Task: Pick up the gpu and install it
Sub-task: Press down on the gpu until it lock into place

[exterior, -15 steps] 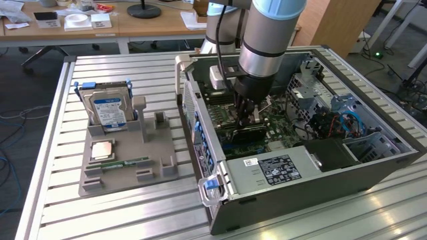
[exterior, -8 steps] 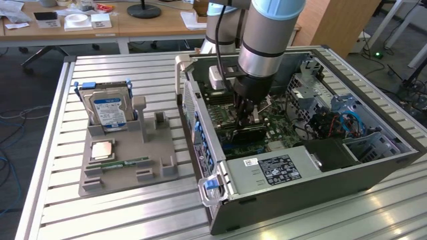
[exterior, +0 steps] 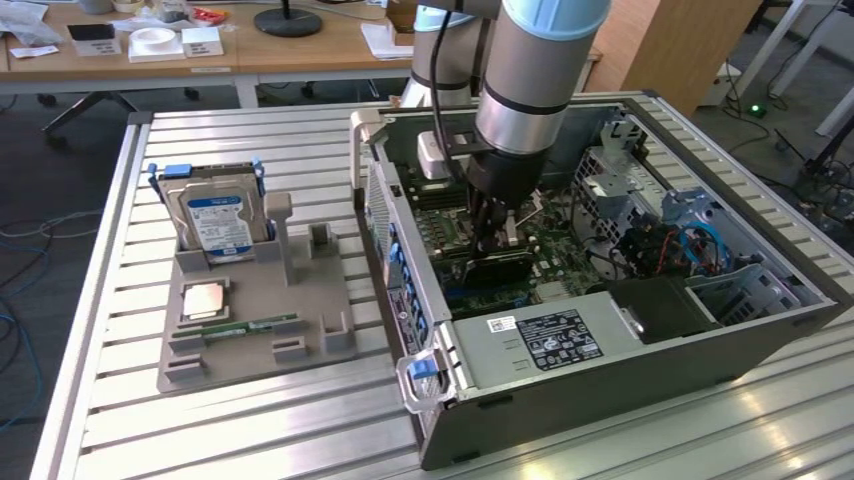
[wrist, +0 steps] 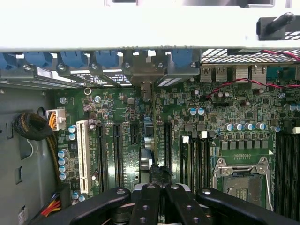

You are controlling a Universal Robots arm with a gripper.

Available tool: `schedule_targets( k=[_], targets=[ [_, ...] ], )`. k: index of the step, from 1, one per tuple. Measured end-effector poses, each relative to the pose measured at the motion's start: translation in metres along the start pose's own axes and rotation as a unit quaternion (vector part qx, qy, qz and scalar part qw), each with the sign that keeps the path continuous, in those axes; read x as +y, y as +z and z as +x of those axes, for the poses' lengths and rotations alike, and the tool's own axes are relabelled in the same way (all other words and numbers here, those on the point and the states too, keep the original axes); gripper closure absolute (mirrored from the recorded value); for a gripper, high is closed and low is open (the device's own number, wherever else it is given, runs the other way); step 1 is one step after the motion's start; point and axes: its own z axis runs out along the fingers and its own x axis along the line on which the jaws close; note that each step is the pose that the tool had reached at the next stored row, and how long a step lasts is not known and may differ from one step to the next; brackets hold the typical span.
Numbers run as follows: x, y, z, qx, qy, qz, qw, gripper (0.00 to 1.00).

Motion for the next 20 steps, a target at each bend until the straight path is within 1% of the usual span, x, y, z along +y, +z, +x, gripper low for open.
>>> schedule_targets(
  k=[2, 3, 4, 5, 11, 17, 18, 20],
  targets=[
    [0.0001, -0.0006, 0.000, -0.0002, 0.000, 0.0001, 1.0000, 0.89],
    [0.0000, -0.0017, 0.000, -0.0009, 0.000, 0.0003, 1.0000, 0.89],
    [0.0000, -0.0041, 0.000, -0.0005, 0.000, 0.0002, 1.0000, 0.89],
    [0.0000, -0.0070, 0.000, -0.0001, 0.000, 0.0001, 1.0000, 0.89],
    [-0.0002, -0.0259, -0.001, -0.0001, 0.000, 0.0001, 1.0000, 0.89],
    [-0.0005, -0.0474, -0.002, 0.0000, 0.000, 0.0000, 1.0000, 0.89],
    [-0.0005, -0.0496, -0.002, 0.0000, 0.000, 0.0000, 1.0000, 0.89],
    [-0.0005, -0.0502, -0.002, -0.0001, 0.000, 0.0001, 1.0000, 0.89]
  ],
)
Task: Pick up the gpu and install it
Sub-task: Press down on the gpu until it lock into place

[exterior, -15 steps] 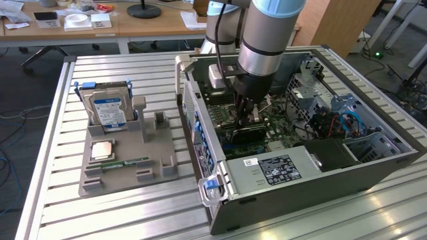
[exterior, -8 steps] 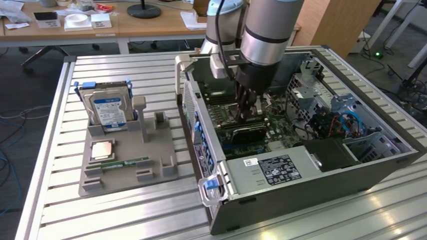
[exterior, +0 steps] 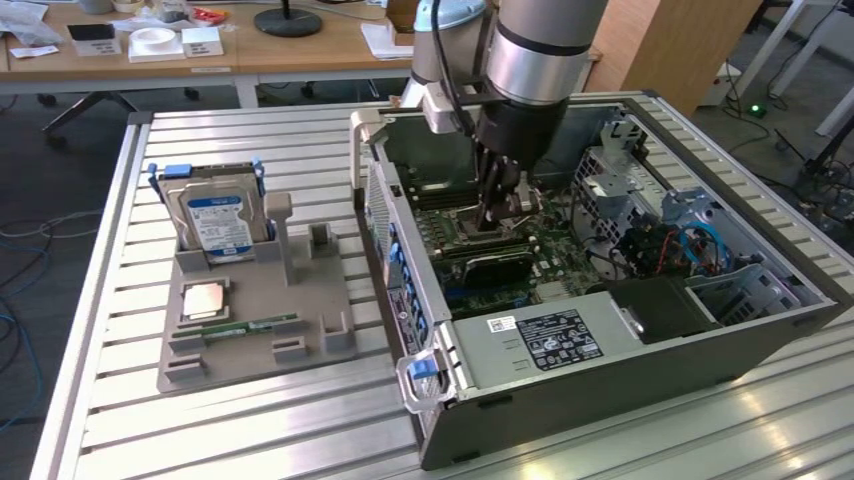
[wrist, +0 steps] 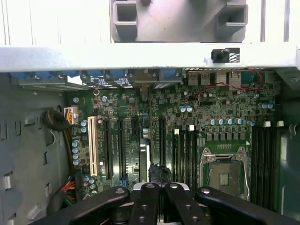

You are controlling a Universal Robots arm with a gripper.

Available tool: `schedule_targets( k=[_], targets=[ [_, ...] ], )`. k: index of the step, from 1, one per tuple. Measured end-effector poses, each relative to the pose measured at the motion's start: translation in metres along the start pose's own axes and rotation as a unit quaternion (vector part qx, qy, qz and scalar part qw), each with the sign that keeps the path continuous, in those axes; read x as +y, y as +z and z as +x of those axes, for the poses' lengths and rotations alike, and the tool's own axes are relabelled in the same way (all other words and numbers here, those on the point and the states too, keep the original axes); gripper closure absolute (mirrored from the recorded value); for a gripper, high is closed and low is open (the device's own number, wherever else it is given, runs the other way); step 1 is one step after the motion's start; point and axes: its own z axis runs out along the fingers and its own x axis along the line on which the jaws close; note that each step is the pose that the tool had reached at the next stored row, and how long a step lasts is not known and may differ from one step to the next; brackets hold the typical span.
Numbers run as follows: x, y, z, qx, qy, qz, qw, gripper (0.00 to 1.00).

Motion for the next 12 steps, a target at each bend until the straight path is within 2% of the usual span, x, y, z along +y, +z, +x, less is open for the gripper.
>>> schedule_targets(
  k=[5, 12],
  targets=[
    [-0.0009, -0.0002, 0.000, 0.0002, 0.000, -0.0001, 1.0000, 0.89],
    [-0.0100, 0.0000, 0.000, 0.0002, 0.000, -0.0005, 1.0000, 0.89]
  ],
)
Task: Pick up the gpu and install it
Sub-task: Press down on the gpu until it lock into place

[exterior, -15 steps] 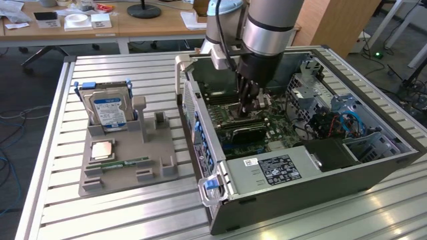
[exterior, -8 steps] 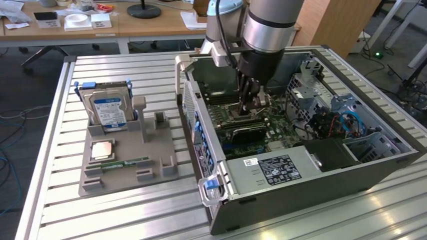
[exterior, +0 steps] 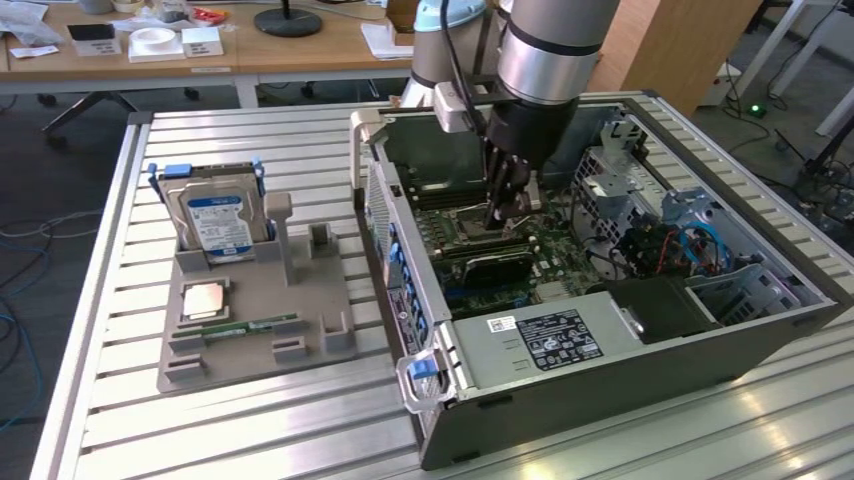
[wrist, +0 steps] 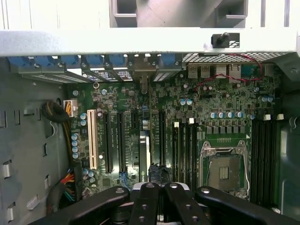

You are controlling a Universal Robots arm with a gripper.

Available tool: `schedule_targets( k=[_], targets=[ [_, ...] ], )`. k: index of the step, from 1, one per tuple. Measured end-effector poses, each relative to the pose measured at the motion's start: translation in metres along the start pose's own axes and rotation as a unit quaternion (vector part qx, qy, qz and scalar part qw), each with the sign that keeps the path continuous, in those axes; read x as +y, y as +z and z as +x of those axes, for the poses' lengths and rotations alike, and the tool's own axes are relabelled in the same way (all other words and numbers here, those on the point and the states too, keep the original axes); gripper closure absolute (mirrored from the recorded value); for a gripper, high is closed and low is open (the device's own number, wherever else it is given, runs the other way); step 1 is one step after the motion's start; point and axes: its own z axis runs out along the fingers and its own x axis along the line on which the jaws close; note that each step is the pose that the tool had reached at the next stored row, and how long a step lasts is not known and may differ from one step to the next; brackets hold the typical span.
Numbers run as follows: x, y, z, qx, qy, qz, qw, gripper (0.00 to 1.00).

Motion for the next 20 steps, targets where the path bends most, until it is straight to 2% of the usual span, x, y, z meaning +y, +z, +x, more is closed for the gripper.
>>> schedule_targets(
  k=[14, 20],
  targets=[
    [0.0000, 0.0000, -0.0001, 0.0000, 0.000, 0.0000, 1.0000, 0.89],
    [-0.0001, -0.0065, -0.0003, -0.0001, 0.000, 0.0001, 1.0000, 0.89]
  ],
)
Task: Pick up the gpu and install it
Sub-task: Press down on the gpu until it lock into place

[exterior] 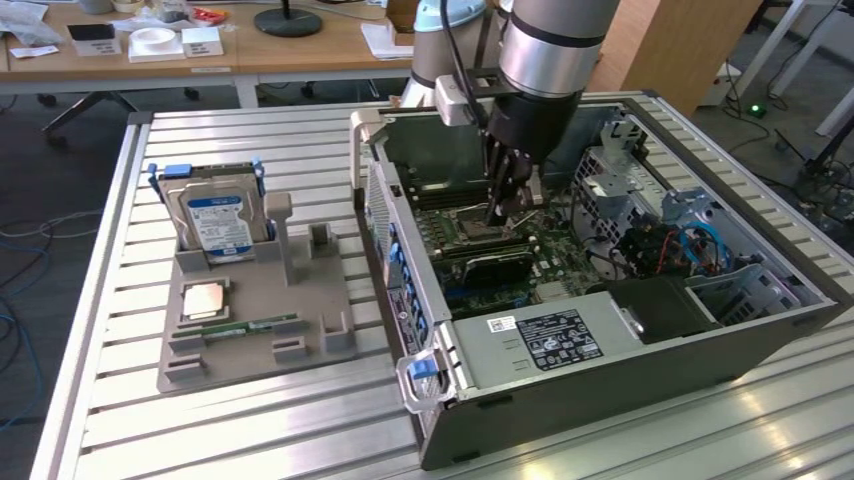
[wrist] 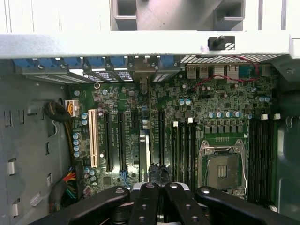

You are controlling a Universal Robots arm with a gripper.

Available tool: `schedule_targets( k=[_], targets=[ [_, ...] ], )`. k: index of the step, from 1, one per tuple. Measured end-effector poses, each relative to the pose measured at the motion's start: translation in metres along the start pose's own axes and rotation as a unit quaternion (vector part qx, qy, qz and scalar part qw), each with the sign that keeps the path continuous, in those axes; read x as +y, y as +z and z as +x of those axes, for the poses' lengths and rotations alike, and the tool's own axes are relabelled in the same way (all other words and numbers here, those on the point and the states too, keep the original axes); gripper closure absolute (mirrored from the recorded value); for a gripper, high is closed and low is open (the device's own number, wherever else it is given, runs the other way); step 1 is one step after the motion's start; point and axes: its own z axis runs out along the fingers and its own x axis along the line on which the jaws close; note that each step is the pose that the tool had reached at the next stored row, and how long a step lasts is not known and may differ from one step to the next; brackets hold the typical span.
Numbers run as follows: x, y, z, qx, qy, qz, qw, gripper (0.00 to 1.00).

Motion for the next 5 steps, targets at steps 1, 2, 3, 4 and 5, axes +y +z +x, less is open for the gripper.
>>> schedule_targets(
  k=[1, 2, 3, 4, 5],
  targets=[
    [0.0000, 0.0000, 0.0000, 0.0000, 0.000, 0.0000, 1.0000, 0.89],
    [0.0000, -0.0001, 0.0000, 0.0001, 0.000, 0.0000, 1.0000, 0.89],
    [0.0000, -0.0001, 0.0000, 0.0001, 0.000, 0.0000, 1.0000, 0.89],
    [0.0000, -0.0001, 0.0000, 0.0001, 0.000, 0.0000, 1.0000, 0.89],
    [0.0000, -0.0001, 0.0000, 0.0001, 0.000, 0.0000, 1.0000, 0.89]
  ],
)
